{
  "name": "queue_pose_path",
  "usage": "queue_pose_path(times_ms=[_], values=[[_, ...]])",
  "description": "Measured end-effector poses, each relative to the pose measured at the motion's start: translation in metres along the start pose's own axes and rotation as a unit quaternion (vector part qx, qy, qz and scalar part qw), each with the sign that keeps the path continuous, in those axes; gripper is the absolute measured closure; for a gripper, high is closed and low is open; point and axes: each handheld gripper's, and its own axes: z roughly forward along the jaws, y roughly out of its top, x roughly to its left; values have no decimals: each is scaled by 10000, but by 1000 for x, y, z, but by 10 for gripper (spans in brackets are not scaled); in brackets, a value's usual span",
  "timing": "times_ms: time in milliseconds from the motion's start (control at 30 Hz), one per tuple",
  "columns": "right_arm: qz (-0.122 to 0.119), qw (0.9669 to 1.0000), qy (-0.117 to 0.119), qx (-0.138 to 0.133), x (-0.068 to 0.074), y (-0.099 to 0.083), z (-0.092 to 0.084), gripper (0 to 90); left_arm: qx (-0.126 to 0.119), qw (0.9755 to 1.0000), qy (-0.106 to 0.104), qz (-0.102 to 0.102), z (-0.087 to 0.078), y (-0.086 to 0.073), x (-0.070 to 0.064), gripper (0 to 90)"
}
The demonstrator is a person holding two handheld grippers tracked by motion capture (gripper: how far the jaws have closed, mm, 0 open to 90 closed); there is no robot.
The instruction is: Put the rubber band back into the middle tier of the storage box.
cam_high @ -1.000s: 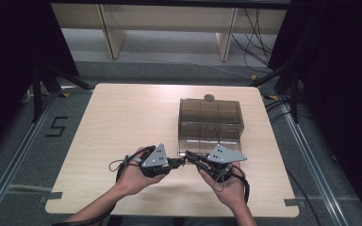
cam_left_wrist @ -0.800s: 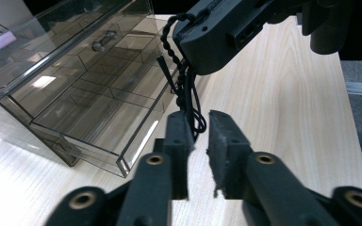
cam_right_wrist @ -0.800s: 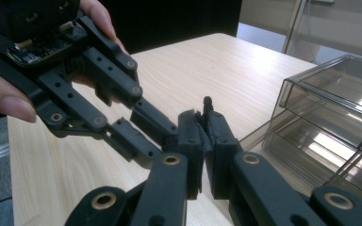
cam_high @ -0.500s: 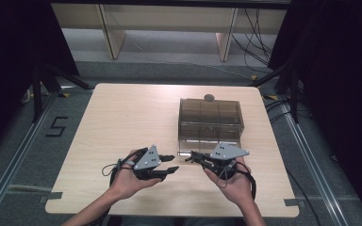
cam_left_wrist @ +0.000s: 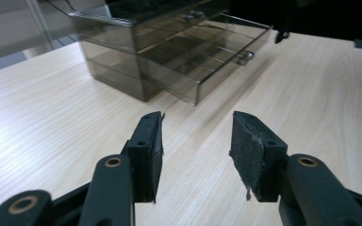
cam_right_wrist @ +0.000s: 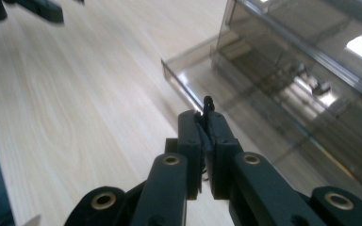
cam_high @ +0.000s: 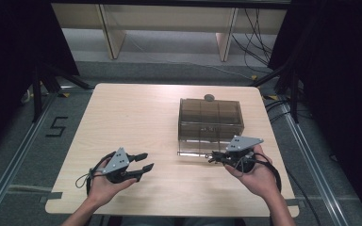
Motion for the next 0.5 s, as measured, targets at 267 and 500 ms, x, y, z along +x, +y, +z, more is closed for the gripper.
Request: queue_pose_path(times_ms=[267,500], values=[[53,9986,-13,524,-11,-7,-11,868,-11,9996,284,-89,-11,-17,9,529],[188,9921,211,1226,-19,-8,-15,868,64,9990,401,-166,-11,-22,13,520]])
